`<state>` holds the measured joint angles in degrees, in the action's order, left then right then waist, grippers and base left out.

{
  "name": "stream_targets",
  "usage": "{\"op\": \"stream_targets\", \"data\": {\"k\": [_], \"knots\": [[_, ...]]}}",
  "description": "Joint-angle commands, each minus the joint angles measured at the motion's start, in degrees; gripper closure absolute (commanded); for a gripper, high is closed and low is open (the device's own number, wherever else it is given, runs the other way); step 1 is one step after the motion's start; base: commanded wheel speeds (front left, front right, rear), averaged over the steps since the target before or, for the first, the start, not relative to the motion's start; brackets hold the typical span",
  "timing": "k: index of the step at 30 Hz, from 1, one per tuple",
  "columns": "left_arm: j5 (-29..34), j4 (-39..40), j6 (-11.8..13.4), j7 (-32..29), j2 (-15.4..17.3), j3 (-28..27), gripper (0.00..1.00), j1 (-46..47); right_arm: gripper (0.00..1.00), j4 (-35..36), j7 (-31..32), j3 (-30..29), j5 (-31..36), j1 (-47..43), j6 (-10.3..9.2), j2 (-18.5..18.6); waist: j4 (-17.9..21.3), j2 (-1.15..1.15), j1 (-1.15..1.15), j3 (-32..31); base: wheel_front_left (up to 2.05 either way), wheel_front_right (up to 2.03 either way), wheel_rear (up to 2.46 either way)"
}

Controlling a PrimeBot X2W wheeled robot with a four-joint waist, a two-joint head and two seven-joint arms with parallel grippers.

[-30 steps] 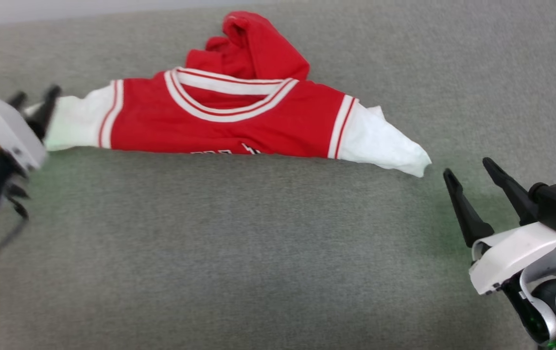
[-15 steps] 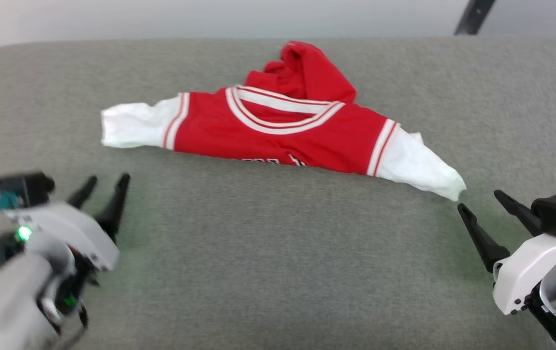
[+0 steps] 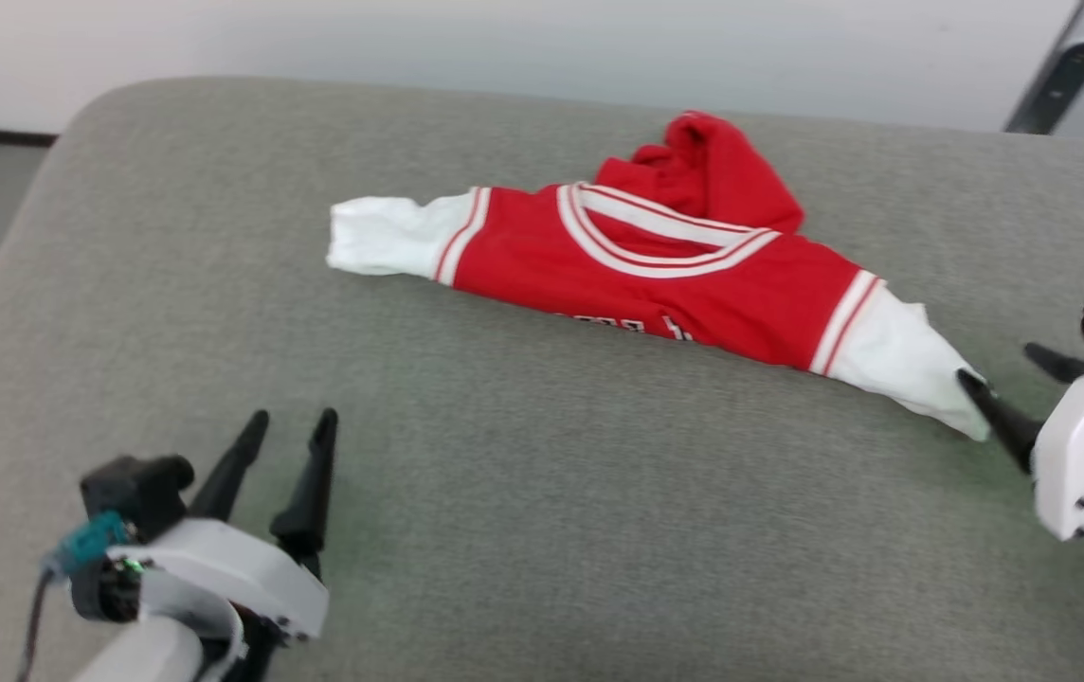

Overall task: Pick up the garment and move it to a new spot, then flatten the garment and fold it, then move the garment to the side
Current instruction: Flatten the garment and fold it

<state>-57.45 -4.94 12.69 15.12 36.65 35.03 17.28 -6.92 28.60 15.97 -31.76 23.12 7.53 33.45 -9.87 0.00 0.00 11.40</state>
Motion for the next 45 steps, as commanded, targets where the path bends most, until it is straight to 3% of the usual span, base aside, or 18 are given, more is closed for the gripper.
{"op": "stream_targets", "data": {"k": [1,13,24,25,26,28,37,42,45], "knots": [[2.0,0.8,-0.1,0.0,-1.0,-1.2,0.00,-1.7,0.00,-1.6,1.4,1.0,-1.4,2.3,-0.08,1.5,-2.4,0.00,0.00,0.6,0.00,0.00,0.00],[6.4,0.8,-2.5,0.0,-4.3,-4.7,0.00,-3.7,0.00,-8.8,12.2,6.7,-13.5,8.9,-0.08,7.3,-5.0,0.00,0.00,3.7,0.00,0.00,0.00],[7.2,1.0,-3.0,0.0,-5.4,-6.2,0.00,-3.5,0.00,-9.7,10.9,12.6,-16.4,10.8,-0.08,8.6,-4.6,0.00,0.00,6.3,0.00,0.00,0.00],[7.3,1.0,-3.1,0.0,-5.6,-6.2,0.00,-3.4,0.19,-9.9,10.7,13.2,-16.4,11.1,-0.08,8.7,-4.6,0.00,0.00,6.5,0.00,0.00,0.00],[7.3,1.0,-3.1,0.0,-5.7,-6.2,0.00,-3.2,0.51,-10.1,10.3,13.7,-16.4,11.3,-0.08,8.7,-4.6,0.00,0.00,6.6,0.00,0.00,0.00],[7.4,0.8,-3.2,0.0,-5.9,-6.3,0.00,-3.1,1.00,-10.4,9.8,14.5,-16.6,11.7,-0.08,8.7,-4.5,0.00,0.00,6.9,0.00,0.00,0.00],[7.5,0.2,-4.2,-0.4,-4.6,-7.2,0.00,-0.3,1.00,-11.3,7.1,17.7,-17.9,14.0,-0.08,8.7,-3.7,0.00,0.00,8.0,0.00,0.00,0.00],[7.7,-0.4,-7.1,-3.4,-0.4,-9.1,0.00,7.1,1.00,-11.0,5.8,19.6,-18.3,16.2,-0.08,7.8,-2.2,0.00,0.00,9.2,0.00,0.00,0.00],[6.0,-3.2,-10.2,-7.1,1.3,-10.2,0.00,14.2,1.00,-10.5,5.4,21.4,-17.7,17.6,-0.08,7.8,-1.2,0.00,0.00,10.5,0.00,0.00,0.00]]}}
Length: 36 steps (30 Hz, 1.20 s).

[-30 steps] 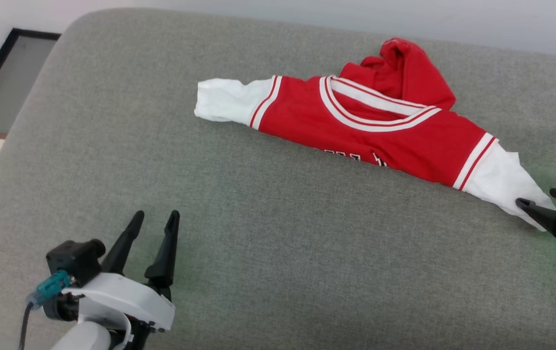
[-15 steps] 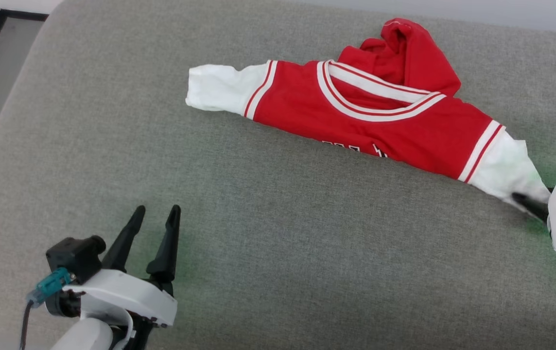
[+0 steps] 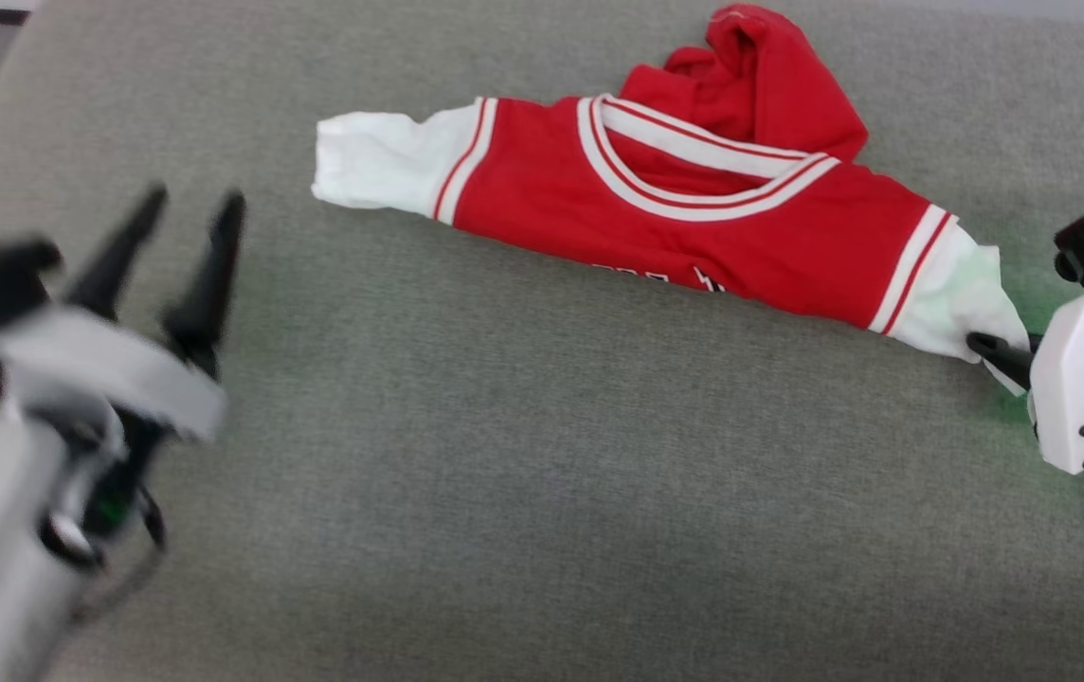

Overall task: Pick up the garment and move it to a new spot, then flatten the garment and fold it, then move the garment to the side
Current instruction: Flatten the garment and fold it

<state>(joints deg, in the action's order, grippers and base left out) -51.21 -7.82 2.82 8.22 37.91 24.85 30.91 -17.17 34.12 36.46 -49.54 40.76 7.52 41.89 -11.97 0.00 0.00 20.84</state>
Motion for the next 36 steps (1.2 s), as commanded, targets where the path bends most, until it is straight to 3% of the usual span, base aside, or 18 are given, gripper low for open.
{"op": "stream_targets", "data": {"k": [1,6,11,19,28,29,30,31,36], "knots": [[-0.8,-2.0,-1.4,-1.9,0.6,-0.2,0.00,3.3,1.00,-0.2,0.0,1.4,0.1,0.6,-0.07,-0.7,1.4,0.00,0.00,1.5,0.00,0.00,0.00],[-3.9,-14.4,-6.7,-12.1,0.4,1.0,0.00,16.7,1.00,0.2,-0.1,4.2,-0.2,3.8,-0.07,-1.7,3.7,0.00,0.00,4.1,0.00,0.00,0.00],[-8.7,-28.3,-9.5,-25.1,-1.7,3.4,0.00,27.4,1.00,0.2,0.0,7.3,0.0,7.2,-0.07,-2.7,5.6,0.00,0.00,6.9,0.00,0.00,0.00],[-12.8,-43.2,-10.3,-40.1,-4.2,6.4,0.00,37.0,1.00,-0.1,-0.8,11.7,-0.3,10.4,-0.17,-3.6,7.8,0.00,0.00,10.1,0.00,0.00,0.00],[-17.2,-46.2,-10.4,-46.6,-6.8,8.4,0.00,38.4,1.00,-1.5,-1.9,15.0,-1.2,12.6,-0.43,-3.9,8.4,0.00,0.00,11.3,0.00,0.00,0.00],[-17.6,-45.9,-10.4,-46.8,-6.9,8.7,0.26,38.3,1.00,-1.6,-2.2,15.2,-1.1,12.8,-0.44,-4.0,8.5,0.00,0.00,11.2,0.00,0.00,0.00],[-17.7,-45.7,-10.4,-47.0,-6.7,9.1,0.69,38.2,1.00,-1.6,-2.8,15.3,-1.1,13.3,-0.43,-4.1,8.5,0.00,0.00,11.2,0.00,0.00,0.00],[-18.0,-45.4,-10.4,-47.1,-6.6,9.5,1.00,38.0,1.00,-1.6,-3.4,15.4,-1.2,13.7,-0.43,-4.2,8.5,0.00,0.00,11.1,0.00,0.00,0.00],[-19.0,-42.1,-10.4,-41.4,-4.5,9.5,1.00,37.3,1.00,-1.9,-8.5,14.1,-1.6,15.5,-0.42,-4.5,8.9,0.00,0.00,9.3,0.00,0.00,0.00]]}}
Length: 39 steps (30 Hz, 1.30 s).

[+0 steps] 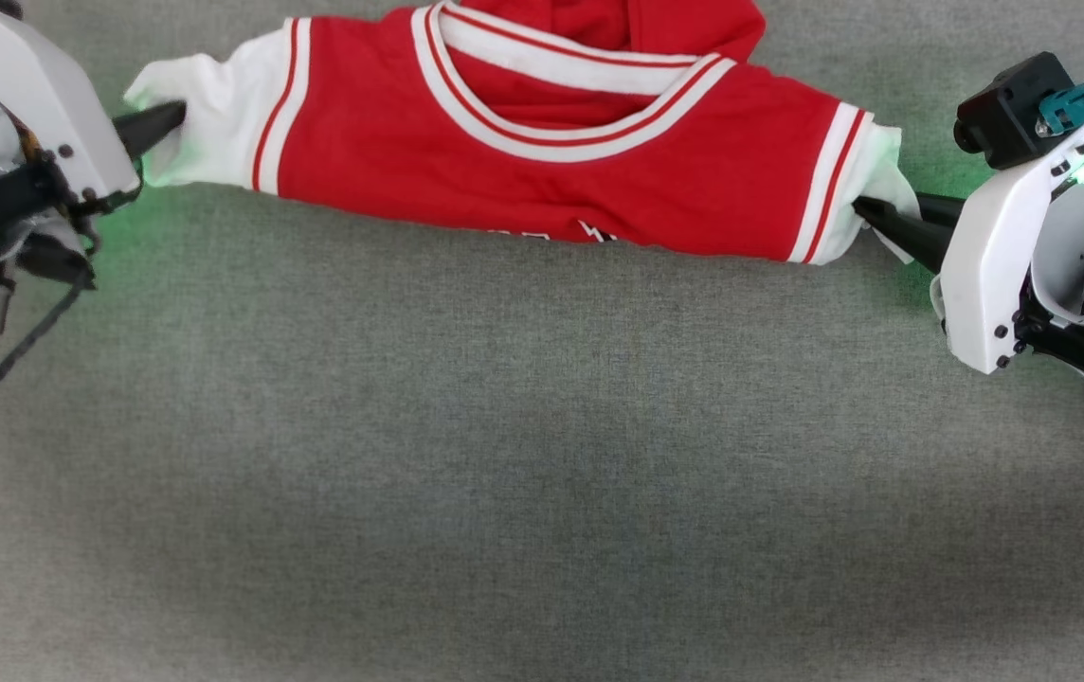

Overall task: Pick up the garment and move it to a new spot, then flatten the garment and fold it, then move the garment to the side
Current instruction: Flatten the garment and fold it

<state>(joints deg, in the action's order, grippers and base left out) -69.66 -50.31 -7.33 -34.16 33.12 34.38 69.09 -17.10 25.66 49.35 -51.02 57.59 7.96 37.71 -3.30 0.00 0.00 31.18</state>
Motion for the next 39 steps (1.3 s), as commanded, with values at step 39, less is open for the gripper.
{"op": "stream_targets", "data": {"k": [39], "knots": [[4.7,-8.8,-0.2,49.4,-6.3,-5.6,1.00,34.9,1.00,-42.0,-28.4,-39.0,19.4,48.4,-0.53,-19.5,3.7,0.00,0.00,-0.3,0.00,0.00,0.00]]}}
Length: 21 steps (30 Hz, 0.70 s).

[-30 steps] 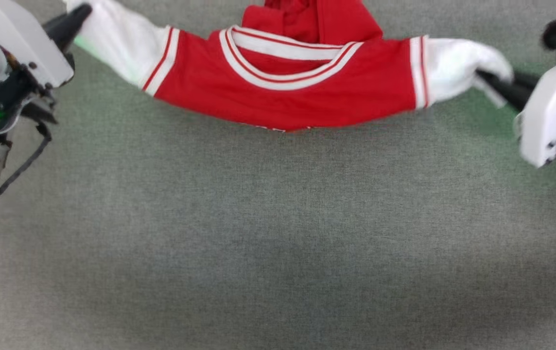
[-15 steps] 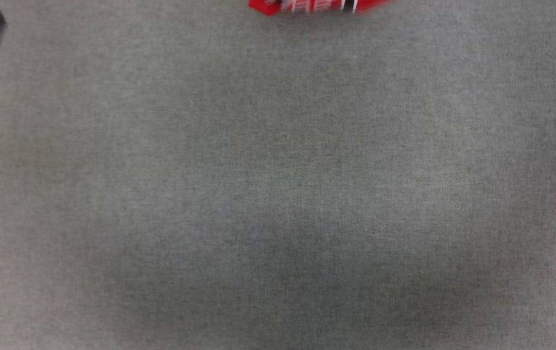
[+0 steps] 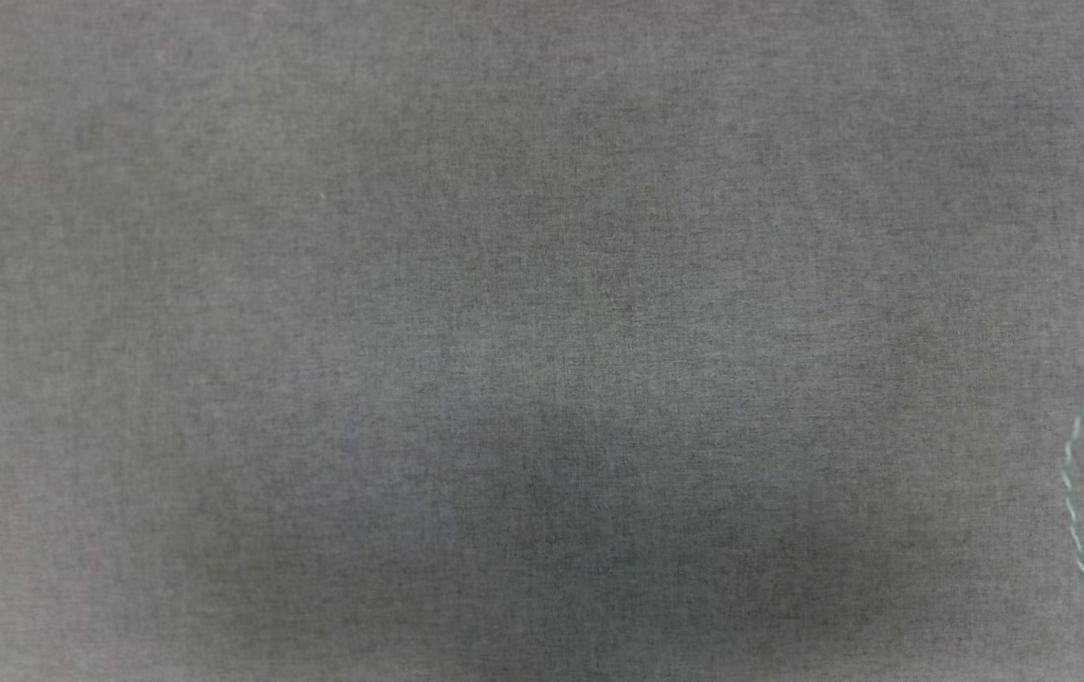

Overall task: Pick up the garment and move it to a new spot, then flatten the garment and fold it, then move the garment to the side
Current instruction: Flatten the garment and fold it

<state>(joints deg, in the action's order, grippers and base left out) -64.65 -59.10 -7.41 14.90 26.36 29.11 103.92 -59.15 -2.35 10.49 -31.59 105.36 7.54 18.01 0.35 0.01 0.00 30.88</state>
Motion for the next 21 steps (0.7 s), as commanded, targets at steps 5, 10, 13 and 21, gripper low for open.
{"op": "stream_targets", "data": {"k": [5,10,13,21], "knots": [[-3.1,1.0,-0.2,-0.2,0.0,0.1,1.00,-4.7,1.00,-1.2,-0.8,2.8,0.4,-2.6,-0.10,-1.1,-0.1,-0.01,0.00,-0.5,0.00,0.00,0.00],[-8.9,8.3,-0.2,-2.5,2.7,0.9,1.00,-15.5,1.00,2.3,0.9,7.7,-3.0,-10.5,-0.10,0.1,0.0,-0.01,0.00,-3.2,0.00,0.00,0.00],[-12.1,12.2,-0.2,-4.1,5.1,1.6,1.00,-23.0,1.00,6.3,3.2,11.2,-6.0,-17.1,-0.10,2.5,-0.2,-0.01,0.00,-5.1,0.00,0.00,0.00],[-19.3,25.4,-0.2,-3.2,9.5,1.9,1.00,-44.7,1.00,20.6,9.4,15.9,-14.3,-37.1,-0.11,10.9,-0.4,-0.01,0.00,-9.6,0.00,0.00,0.00]]}}
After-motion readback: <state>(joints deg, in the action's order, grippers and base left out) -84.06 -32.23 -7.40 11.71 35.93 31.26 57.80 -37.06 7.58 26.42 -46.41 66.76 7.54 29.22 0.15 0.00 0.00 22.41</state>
